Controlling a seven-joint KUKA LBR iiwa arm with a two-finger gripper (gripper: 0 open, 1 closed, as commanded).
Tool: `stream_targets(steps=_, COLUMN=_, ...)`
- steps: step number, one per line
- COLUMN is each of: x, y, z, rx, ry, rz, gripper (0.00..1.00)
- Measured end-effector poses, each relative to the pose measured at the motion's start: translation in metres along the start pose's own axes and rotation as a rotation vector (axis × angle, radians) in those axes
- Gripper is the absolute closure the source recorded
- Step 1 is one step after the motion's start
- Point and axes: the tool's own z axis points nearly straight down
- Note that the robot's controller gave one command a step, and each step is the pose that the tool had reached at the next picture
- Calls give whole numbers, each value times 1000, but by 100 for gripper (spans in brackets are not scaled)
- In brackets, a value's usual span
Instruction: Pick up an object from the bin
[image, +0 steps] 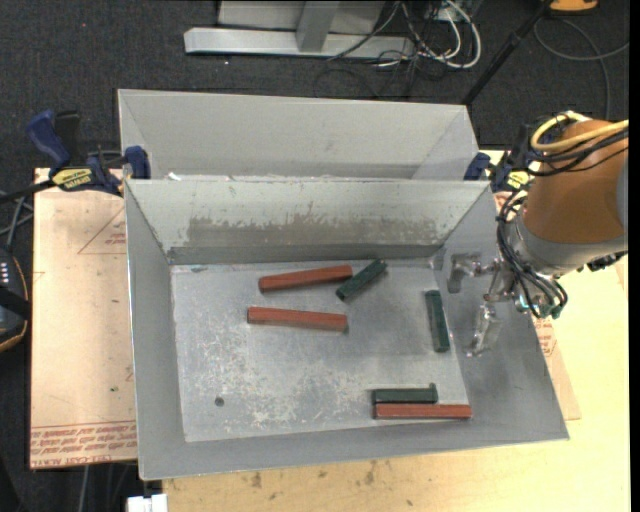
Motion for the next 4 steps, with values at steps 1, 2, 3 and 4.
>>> stream_targets(steps=1, x=-2, y=1, z=-5, rx=1, ry=-8, rz=-3, gripper=0)
stream_targets(steps=2, x=26, y=30, z=39, rx=2, ry=-10, rz=-105, gripper=0)
stream_targets(steps=3, x=57, y=74, z=25, rx=-1, ry=1, rz=-112, gripper=0)
stream_targets(steps=4, x=54, y=81, z=15, rx=1, ry=-10, rz=-115, gripper=0)
